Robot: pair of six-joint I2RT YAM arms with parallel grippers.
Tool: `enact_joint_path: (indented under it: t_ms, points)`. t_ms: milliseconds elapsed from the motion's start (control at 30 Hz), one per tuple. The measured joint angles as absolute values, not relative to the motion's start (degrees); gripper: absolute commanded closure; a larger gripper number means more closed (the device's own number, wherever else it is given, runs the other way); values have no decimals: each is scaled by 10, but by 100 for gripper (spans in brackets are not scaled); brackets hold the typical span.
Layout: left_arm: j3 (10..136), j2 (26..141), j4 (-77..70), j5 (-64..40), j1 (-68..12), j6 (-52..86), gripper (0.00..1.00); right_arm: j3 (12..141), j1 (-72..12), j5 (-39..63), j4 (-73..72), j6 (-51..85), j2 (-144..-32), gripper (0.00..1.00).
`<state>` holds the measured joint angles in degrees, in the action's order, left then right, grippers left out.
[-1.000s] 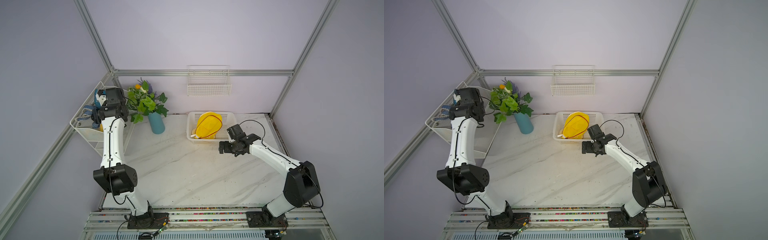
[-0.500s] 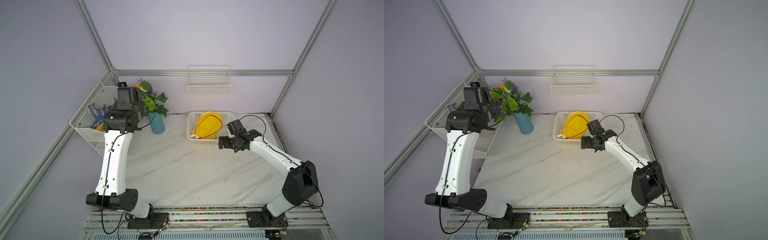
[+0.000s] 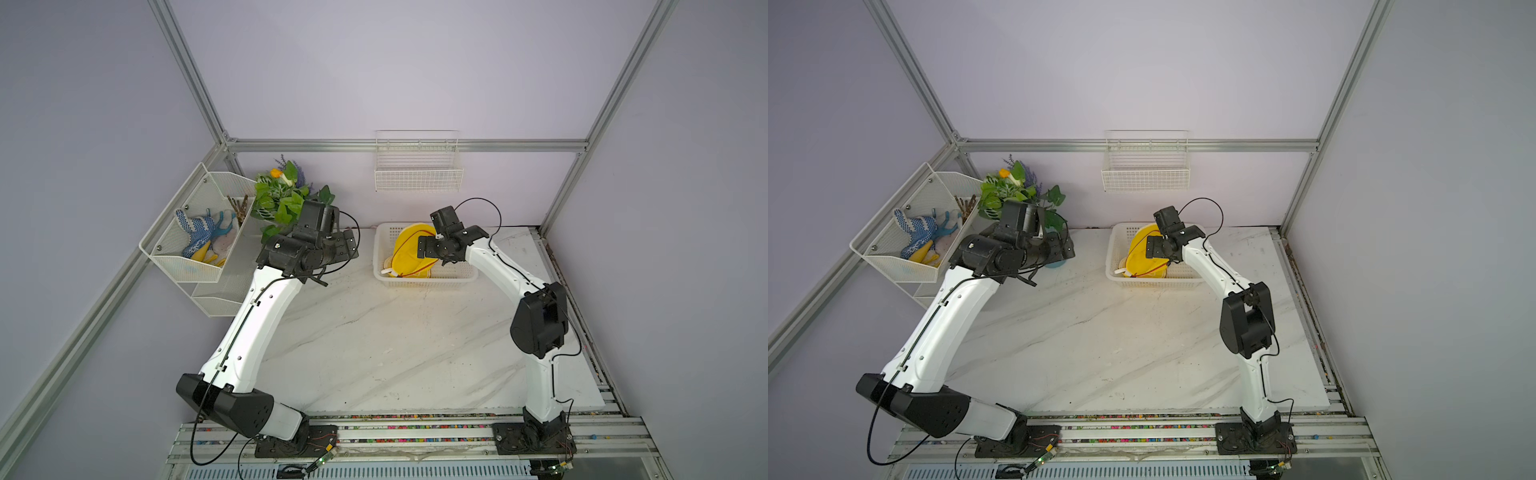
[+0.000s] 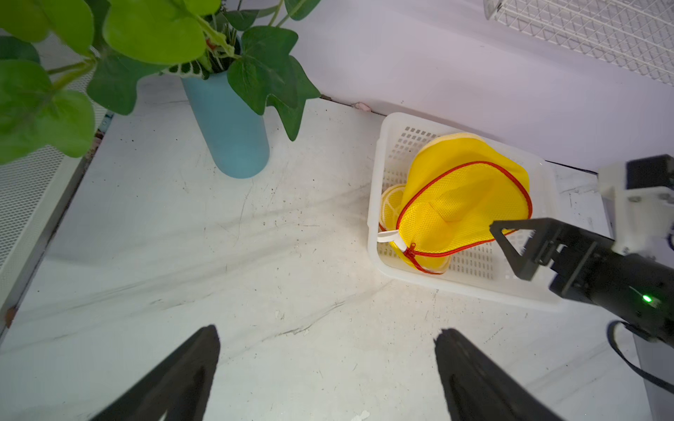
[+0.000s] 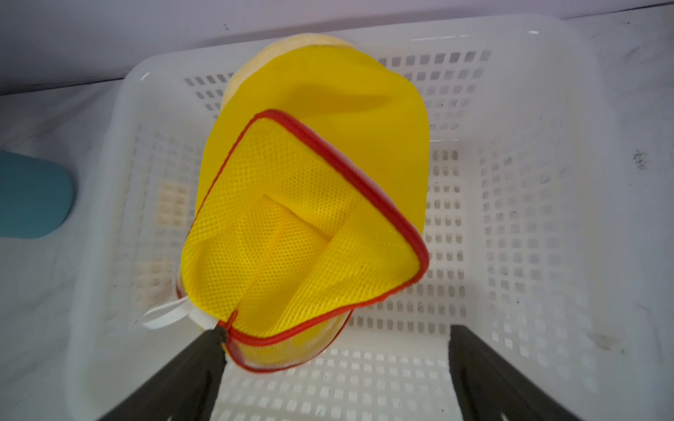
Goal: Turn the laundry bag inside out
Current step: Pick up the laundry bag and place it in the bin.
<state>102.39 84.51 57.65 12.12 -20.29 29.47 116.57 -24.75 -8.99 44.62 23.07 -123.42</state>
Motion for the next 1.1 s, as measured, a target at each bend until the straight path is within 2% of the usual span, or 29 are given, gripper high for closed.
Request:
enact_joint_path:
  t_ms: [267,367,433,467,500,533,567,733,900,1100]
  points:
    - [1023,841,568,98,-206,304,3,1237,-225,-127,468,244,-1348,3]
    - [1017,837,568,94,-206,304,5,1235,-213,-105,464,251,-1354,26]
    - [1013,835,567,92,-206,304,6,1210,-208,-79,434,253,-1343,54]
    - [1010,834,566,91,-206,304,7,1185,-205,-64,414,252,-1330,73]
    - [1007,834,565,90,-206,304,7,1150,-203,-44,389,250,-1311,87]
    - [1004,833,564,90,-206,304,8,1117,-200,-24,370,249,-1291,96]
    - [1002,833,564,88,-206,304,8,1082,-199,-3,355,250,-1265,100]
    - [992,833,553,74,-207,302,0,1020,-203,73,346,247,-1142,100]
    - [970,833,524,38,-210,298,0,1010,-204,149,375,226,-1007,100]
    - [958,836,480,-8,-229,293,0,1027,-204,275,464,188,-963,100]
